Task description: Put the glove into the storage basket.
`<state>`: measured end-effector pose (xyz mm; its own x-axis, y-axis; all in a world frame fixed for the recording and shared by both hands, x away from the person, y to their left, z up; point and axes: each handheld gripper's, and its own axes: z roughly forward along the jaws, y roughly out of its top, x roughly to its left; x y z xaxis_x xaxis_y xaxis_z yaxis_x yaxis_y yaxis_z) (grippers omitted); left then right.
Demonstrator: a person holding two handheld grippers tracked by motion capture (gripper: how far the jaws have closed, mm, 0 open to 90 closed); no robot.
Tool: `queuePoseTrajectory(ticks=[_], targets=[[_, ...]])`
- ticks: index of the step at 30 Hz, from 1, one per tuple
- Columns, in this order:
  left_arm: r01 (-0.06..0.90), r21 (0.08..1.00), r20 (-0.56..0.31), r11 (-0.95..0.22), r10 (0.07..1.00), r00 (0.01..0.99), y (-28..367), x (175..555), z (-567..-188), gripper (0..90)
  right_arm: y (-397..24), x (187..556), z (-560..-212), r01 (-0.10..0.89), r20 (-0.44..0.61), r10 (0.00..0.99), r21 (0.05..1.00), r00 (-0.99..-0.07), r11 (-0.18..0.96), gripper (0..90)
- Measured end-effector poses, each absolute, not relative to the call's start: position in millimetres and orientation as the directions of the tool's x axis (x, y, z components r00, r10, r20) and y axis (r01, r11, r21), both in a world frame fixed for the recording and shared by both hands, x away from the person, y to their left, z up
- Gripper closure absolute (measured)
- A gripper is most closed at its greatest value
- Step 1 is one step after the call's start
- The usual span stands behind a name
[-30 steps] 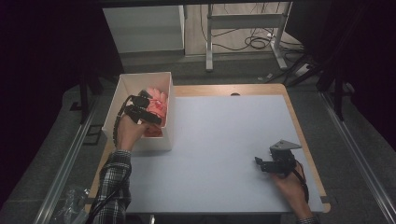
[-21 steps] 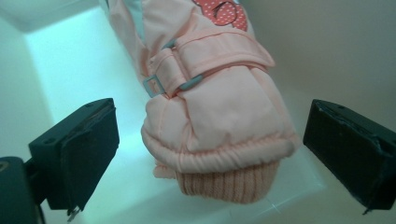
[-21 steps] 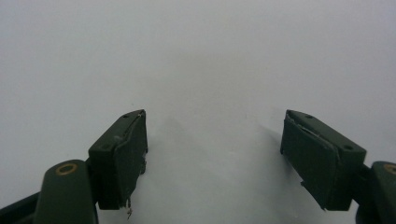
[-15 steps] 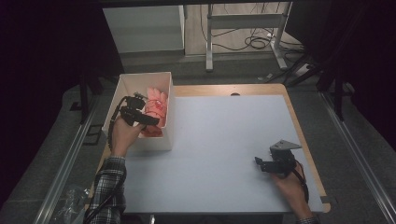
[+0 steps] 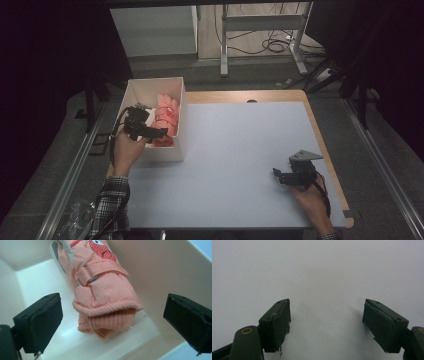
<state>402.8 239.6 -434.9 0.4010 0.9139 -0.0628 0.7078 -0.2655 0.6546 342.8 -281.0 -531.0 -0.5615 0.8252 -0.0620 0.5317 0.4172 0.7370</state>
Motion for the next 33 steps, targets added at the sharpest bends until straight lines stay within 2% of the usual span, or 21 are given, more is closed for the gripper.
queuePoseTrajectory(ticks=[26, 29, 33], targets=[[0.619, 0.739, -0.071, -0.265, 0.884, 0.463, 243.2, 357.0, -432.8, 0.8, -280.8, 342.7, -530.9, 0.531, -0.066, 0.826, 0.737, -0.560, 0.419, 22.1], [0.610, 0.750, -0.092, -0.256, 0.873, 0.479, 242.1, 351.4, -434.1, 0.8, -280.8, 342.7, -530.9, 0.531, -0.066, 0.826, 0.737, -0.559, 0.418, 22.1], [0.601, 0.745, -0.050, -0.288, 0.875, 0.481, 238.2, 344.7, -436.7, 0.8, -280.7, 342.7, -530.9, 0.531, -0.066, 0.826, 0.737, -0.559, 0.418, 22.0]])
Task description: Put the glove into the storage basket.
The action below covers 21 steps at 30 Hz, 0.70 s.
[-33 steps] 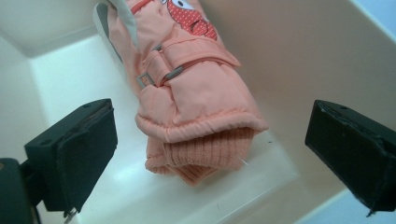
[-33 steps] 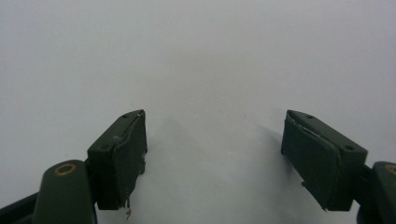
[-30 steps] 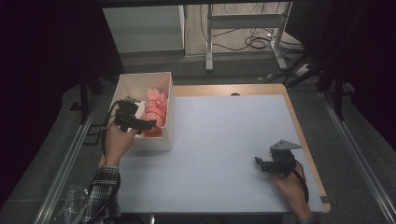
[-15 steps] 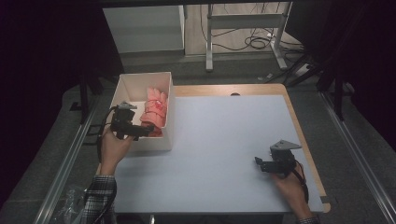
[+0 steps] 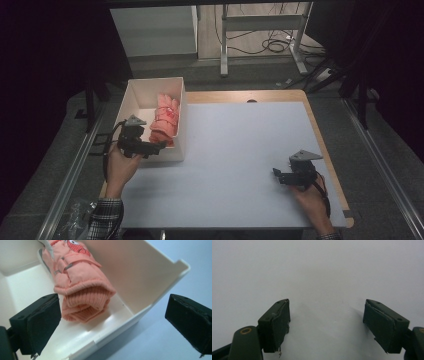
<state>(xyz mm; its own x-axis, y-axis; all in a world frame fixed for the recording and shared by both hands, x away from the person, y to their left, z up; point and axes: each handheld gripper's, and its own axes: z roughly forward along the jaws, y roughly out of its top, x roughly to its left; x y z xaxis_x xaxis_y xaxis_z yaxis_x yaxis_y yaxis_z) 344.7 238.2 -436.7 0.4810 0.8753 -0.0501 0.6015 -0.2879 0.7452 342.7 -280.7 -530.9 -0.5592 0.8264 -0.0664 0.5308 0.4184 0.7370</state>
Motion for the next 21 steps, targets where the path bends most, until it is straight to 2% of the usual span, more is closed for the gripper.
queuePoseTrajectory(ticks=[21], targets=[[0.557, 0.765, -0.063, -0.324, 0.823, 0.565, 211.8, 311.8, -452.4, 1.1, -280.7, 342.7, -530.9, 0.530, -0.067, 0.827, 0.737, -0.559, 0.419, 21.9]])
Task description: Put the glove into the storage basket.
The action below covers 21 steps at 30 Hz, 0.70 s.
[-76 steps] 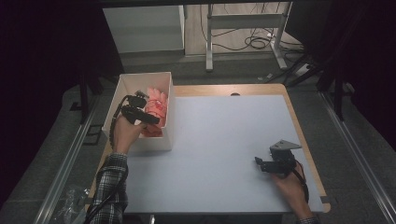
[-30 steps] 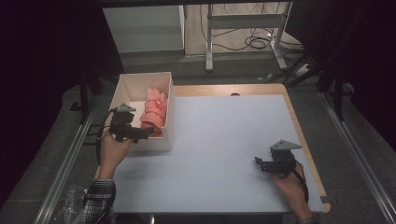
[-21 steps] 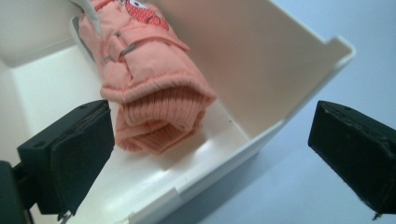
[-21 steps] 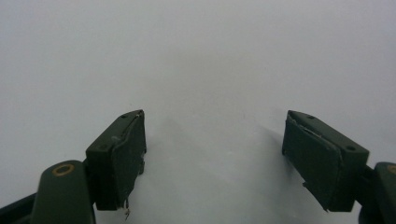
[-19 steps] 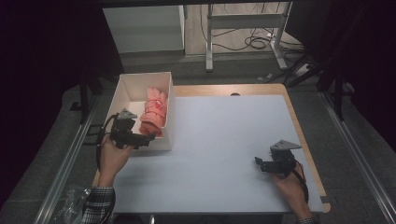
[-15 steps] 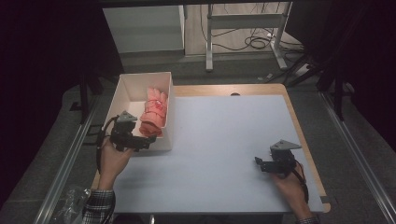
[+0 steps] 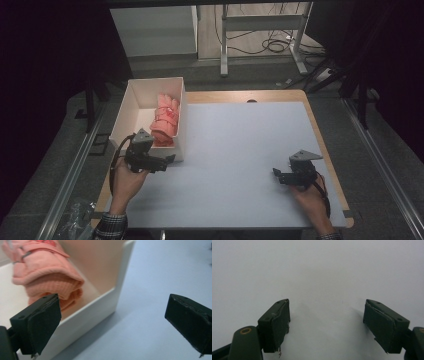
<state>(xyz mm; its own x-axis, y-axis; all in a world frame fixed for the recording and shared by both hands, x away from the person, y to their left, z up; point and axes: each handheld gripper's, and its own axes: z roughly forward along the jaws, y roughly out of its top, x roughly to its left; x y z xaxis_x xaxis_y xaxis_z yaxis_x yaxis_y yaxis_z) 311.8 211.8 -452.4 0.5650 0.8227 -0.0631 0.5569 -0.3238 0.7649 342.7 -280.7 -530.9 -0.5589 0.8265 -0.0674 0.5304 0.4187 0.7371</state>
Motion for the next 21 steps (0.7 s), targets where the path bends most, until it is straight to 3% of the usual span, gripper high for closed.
queuePoseTrajectory(ticks=[21], targets=[[0.518, 0.774, -0.093, -0.365, 0.744, 0.662, 167.8, 297.6, -472.6, 1.4, -280.7, 342.7, -530.9, 0.530, -0.067, 0.826, 0.737, -0.559, 0.419, 21.9]])
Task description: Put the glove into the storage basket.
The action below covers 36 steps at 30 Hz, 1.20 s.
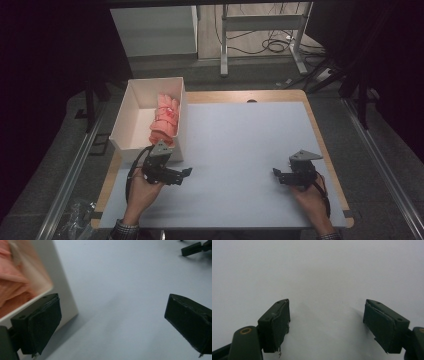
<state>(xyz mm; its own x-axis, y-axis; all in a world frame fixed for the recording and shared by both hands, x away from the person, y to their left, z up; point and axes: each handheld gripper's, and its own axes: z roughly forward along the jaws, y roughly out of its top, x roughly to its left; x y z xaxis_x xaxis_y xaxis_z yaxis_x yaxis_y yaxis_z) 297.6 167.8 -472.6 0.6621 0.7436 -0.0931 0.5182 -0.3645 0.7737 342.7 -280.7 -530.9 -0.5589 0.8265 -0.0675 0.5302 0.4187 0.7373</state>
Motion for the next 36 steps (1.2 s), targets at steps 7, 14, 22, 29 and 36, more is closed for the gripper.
queuePoseTrajectory(ticks=[7, 14, 22, 29, 36], targets=[[0.506, 0.773, -0.105, -0.383, 0.709, 0.698, 149.2, 299.4, -481.7, 1.5, -280.7, 342.8, -530.9, 0.530, -0.067, 0.826, 0.737, -0.559, 0.418, 21.9], [0.484, 0.769, -0.093, -0.417, 0.677, 0.730, 125.9, 303.5, -487.5, 1.6, -280.8, 342.8, -530.9, 0.530, -0.067, 0.826, 0.737, -0.559, 0.419, 21.9], [0.442, 0.775, -0.072, -0.452, 0.632, 0.772, 95.9, 311.0, -492.3, 1.9, -280.8, 342.8, -530.9, 0.530, -0.067, 0.826, 0.737, -0.559, 0.419, 21.9], [0.438, 0.763, -0.064, -0.476, 0.618, 0.783, 80.0, 318.9, -507.0, 1.9, -280.8, 342.8, -530.9, 0.530, -0.067, 0.826, 0.737, -0.559, 0.419, 21.9], [0.453, 0.748, -0.068, -0.484, 0.623, 0.779, 76.6, 324.4, -520.5, 1.9, -280.8, 342.8, -530.9, 0.530, -0.067, 0.826, 0.737, -0.560, 0.419, 21.9]])
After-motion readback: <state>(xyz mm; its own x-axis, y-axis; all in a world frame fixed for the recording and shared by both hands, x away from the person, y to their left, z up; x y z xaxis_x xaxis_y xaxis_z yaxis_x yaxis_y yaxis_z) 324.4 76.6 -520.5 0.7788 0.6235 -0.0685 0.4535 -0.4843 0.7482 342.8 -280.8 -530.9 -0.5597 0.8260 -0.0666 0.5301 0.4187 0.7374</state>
